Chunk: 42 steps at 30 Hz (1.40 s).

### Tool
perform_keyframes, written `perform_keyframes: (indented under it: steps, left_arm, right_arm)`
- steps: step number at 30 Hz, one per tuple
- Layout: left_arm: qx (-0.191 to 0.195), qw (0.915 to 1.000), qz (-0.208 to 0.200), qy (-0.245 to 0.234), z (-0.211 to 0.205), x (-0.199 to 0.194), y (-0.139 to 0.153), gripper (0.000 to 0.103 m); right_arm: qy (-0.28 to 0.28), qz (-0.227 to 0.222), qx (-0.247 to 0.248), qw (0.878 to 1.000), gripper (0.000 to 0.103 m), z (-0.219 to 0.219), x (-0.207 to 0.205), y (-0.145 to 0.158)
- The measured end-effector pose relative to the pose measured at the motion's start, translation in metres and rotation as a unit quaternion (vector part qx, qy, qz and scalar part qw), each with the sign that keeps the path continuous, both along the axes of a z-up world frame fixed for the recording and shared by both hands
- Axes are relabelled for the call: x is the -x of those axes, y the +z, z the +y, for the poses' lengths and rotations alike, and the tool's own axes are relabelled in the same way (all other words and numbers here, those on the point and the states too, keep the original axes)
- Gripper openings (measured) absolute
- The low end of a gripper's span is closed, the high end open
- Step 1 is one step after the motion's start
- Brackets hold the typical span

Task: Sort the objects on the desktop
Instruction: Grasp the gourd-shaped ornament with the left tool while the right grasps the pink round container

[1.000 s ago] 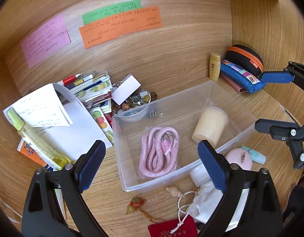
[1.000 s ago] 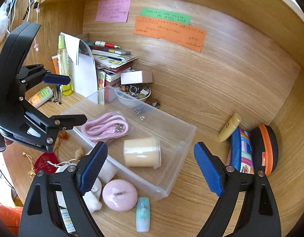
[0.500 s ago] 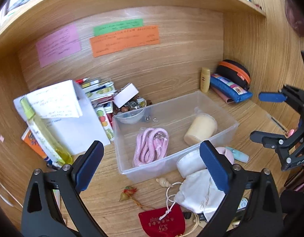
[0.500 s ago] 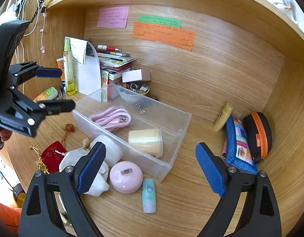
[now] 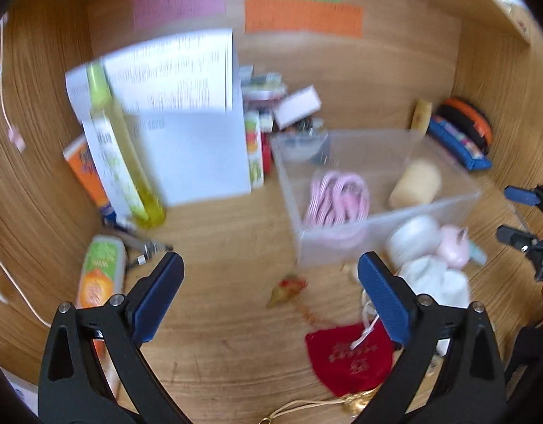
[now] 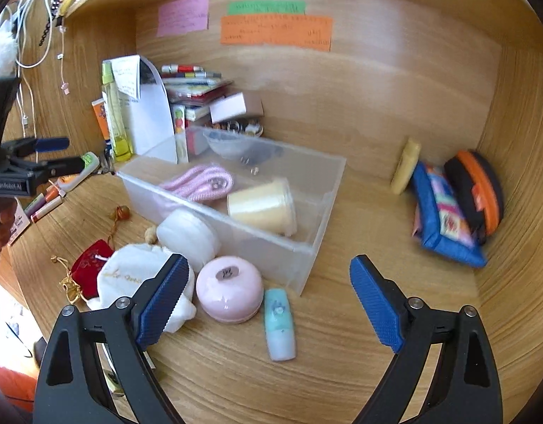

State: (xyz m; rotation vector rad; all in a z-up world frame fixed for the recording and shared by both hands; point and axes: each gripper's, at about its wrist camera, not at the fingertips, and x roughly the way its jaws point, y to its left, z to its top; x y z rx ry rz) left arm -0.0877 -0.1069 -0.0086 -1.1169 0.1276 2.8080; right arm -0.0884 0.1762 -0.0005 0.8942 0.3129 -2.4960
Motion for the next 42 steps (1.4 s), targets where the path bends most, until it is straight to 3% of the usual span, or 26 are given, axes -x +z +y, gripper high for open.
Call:
perform_keyframes:
  steps: [4,10,12,14,17,21,25,31,38,40,42]
  left_arm:
    - [-0.002,0.9993,-0.036,0.007,-0.001,0.008,-0.029,0.100]
    - [-0.012,0.9989,-0.044,0.014,-0.007,0.017,-0.049,0.100]
    - [-0.017,0.9986,-0.050,0.011,-0.008,0.022,-0.053,0.092]
    - [-0.022,0.9978,-0.063,0.004,-0.008,0.026,-0.056,0.075]
    - [-0.017,0.9974,-0.070,-0.001,-0.005,0.030,-0.060,0.071]
    - [-0.004,0.9975,-0.070,-0.009,-0.001,0.032,-0.062,0.067]
    - [0.006,0.9971,-0.074,-0.015,0.003,0.040,-0.067,0.048]
    - [0.006,0.9969,-0.074,-0.027,0.007,0.042,-0.071,0.039]
    - [0.003,0.9975,-0.069,-0.016,0.009,0.042,-0.069,0.019]
    - [-0.002,0.9975,-0.069,-0.013,0.007,0.043,-0.069,0.019]
    - [-0.007,0.9975,-0.070,-0.011,0.005,0.044,-0.069,0.019]
  right_arm:
    - [-0.011,-0.021,0.000,1.000,0.092,0.004,0.002,-0.019]
    - [-0.020,-0.052,0.006,0.998,0.091,0.015,0.005,-0.037]
    - [-0.009,-0.060,0.015,0.998,0.091,0.014,0.004,-0.040]
    - [0.006,-0.067,0.020,0.998,0.090,0.008,0.006,-0.042]
    - [0.029,-0.072,0.012,0.997,0.089,-0.004,0.011,-0.046]
    - [0.048,-0.070,-0.005,0.996,0.079,-0.019,0.016,-0.050]
    - [0.059,-0.076,-0.015,0.995,0.078,-0.027,0.021,-0.053]
    - [0.067,-0.082,-0.029,0.994,0.077,-0.035,0.028,-0.057]
    - [0.074,-0.092,-0.035,0.992,0.077,-0.041,0.033,-0.068]
    - [0.075,-0.097,-0.031,0.992,0.075,-0.041,0.035,-0.072]
    - [0.075,-0.094,-0.032,0.992,0.064,-0.040,0.034,-0.074]
